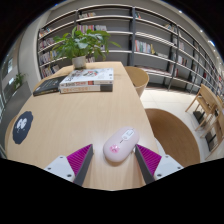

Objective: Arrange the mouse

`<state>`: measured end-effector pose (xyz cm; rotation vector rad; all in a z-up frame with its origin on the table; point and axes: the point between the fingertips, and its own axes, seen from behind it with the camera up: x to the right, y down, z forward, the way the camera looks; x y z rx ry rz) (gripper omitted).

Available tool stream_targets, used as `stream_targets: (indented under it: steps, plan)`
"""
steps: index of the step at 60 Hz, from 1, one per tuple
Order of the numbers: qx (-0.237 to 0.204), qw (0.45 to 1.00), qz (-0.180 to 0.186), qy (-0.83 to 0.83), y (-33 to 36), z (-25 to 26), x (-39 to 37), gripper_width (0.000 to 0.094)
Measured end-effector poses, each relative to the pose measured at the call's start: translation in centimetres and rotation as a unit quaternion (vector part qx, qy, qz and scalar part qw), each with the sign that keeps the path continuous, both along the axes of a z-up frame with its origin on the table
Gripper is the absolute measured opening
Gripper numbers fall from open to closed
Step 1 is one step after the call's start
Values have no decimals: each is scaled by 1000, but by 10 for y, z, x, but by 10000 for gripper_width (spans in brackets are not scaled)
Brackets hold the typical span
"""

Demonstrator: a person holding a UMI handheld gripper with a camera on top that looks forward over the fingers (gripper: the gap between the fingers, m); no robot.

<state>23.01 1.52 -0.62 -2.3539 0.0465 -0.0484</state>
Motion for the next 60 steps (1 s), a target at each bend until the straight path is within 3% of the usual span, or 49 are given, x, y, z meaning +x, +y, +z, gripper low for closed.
stream_targets:
  steps: [10,18,30,34,44,52,60]
  plan:
    - [-5,1000,11,9,37,-1,-9,735]
    - [-5,1000,18,7,49,-2,-18,482]
    - [-34,999,-8,1,48,-3,-17,347]
    - [-40,999,-22,-6,46,13,-24,347]
    - [67,997,-39,-8,84,150,-95,347]
    - [152,988,-15,-12,98,257,-196,346]
    - [176,984,15,-6,105,271,-308,346]
